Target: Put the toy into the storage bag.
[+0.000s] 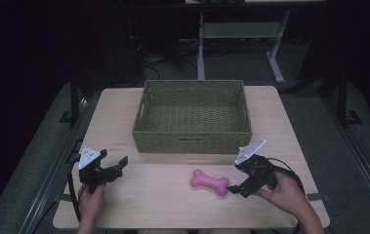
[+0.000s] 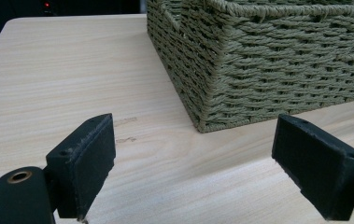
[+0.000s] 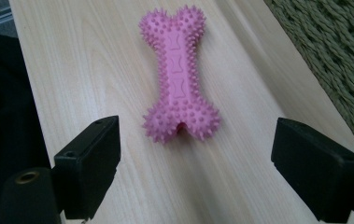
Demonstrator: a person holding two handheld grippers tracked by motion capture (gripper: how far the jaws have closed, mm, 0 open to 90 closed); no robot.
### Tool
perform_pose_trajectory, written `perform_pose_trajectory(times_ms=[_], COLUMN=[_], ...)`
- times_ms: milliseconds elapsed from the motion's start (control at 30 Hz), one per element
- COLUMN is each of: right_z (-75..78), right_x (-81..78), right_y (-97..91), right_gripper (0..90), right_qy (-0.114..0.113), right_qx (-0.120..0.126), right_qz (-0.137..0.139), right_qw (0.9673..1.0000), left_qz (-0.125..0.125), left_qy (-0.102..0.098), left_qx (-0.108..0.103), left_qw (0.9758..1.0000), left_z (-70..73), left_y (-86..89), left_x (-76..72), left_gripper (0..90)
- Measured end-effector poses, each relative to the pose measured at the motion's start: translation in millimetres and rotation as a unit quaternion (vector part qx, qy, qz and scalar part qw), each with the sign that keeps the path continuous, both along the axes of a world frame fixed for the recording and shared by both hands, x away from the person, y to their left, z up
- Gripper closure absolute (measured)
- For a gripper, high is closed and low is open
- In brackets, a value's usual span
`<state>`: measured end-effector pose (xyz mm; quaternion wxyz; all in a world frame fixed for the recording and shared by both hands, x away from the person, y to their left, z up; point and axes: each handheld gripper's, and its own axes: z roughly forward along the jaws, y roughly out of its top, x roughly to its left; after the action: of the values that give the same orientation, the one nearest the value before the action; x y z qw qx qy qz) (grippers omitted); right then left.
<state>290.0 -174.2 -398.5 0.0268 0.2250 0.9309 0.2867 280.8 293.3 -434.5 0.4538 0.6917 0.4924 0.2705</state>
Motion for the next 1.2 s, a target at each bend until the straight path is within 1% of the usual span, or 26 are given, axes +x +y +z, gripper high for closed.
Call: perform_pose_trajectory(times_ms=[133,300,467,600,667,967,1000,1200], right_z=[1.1,2.7,4.9,5.8,5.6,6.7,6.5,3.2], right_x=[2.6,5.0,7.1,8.6,9.5,13.6,14.2,18.2], right_y=[5.9,15.1,23.3,29.1,31.8,45.3,47.5,57.1], right_gripper=[15.4,15.4,15.5,15.6,15.7,15.9,16.0,16.2], right_qy=[-0.001,0.002,-0.001,0.001,0.000,0.002,0.001,0.004], right_qx=[0.002,-0.003,-0.010,-0.010,-0.017,-0.026,-0.030,-0.037], right_qz=[0.010,0.018,0.031,0.037,0.041,0.057,0.060,0.069], right_qw=[0.9999,0.9998,0.9995,0.9993,0.9990,0.9980,0.9978,0.9969], left_qz=[-0.002,-0.001,0.000,0.000,0.000,0.000,0.000,0.001], left_qy=[0.001,0.001,0.000,0.000,0.000,0.000,0.000,-0.001], left_qx=[0.001,0.000,-0.001,-0.002,-0.002,-0.002,-0.001,-0.003], left_qw=[1.0000,1.0000,1.0000,1.0000,1.0000,1.0000,1.0000,1.0000], left_z=[0.0,0.1,0.2,0.4,0.3,0.7,0.7,0.8], left_y=[-0.3,-0.1,0.3,0.4,0.4,1.5,1.9,2.1], left_x=[-0.1,-0.2,-0.3,-0.5,-0.5,-0.6,-0.6,-0.8], left_gripper=[13.0,13.0,13.0,13.0,13.0,13.0,13.0,13.0])
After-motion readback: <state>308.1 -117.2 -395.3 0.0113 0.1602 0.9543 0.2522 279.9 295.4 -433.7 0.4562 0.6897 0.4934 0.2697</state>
